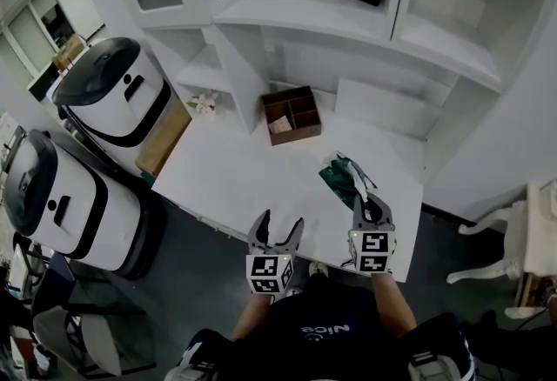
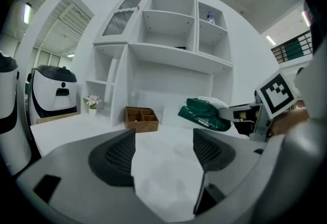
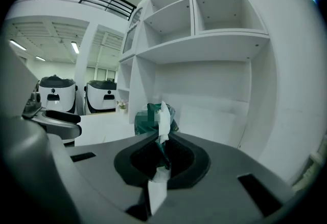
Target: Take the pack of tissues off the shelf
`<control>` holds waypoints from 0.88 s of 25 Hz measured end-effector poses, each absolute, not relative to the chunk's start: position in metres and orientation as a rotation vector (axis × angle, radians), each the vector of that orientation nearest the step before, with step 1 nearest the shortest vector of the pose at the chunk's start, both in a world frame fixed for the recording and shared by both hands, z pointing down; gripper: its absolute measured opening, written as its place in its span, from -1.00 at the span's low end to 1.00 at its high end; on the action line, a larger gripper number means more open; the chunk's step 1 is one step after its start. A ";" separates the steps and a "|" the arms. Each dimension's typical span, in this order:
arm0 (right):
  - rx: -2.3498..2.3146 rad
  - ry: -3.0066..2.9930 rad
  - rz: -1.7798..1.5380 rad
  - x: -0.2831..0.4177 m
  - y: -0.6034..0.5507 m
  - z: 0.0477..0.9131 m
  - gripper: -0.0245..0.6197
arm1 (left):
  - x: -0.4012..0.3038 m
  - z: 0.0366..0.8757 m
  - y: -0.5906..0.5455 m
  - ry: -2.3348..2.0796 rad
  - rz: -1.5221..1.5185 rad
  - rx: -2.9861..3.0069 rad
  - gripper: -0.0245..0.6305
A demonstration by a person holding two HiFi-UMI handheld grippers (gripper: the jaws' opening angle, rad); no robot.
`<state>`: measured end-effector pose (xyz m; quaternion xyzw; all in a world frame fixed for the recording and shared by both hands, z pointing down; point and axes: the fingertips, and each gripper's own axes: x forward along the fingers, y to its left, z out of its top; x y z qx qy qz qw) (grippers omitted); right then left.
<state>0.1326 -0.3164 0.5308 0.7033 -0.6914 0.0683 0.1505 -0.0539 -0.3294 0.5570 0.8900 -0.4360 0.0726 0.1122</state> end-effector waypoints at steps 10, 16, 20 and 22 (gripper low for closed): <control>2.001 -1.965 0.268 0.126 -0.305 0.561 -0.86 | -0.049 0.565 -0.327 -1.259 0.242 2.610 0.12; 1.990 -1.987 0.243 0.125 -0.304 0.558 -0.86 | -0.047 0.565 -0.326 -1.248 0.239 2.607 -0.13; 1.983 -1.996 0.243 0.124 -0.304 0.558 -0.86 | -0.041 0.569 -0.326 -1.239 0.288 2.623 -0.50; 1.977 -2.003 0.236 0.123 -0.304 0.558 -0.86 | -0.040 0.569 -0.326 -1.240 0.285 2.614 -0.76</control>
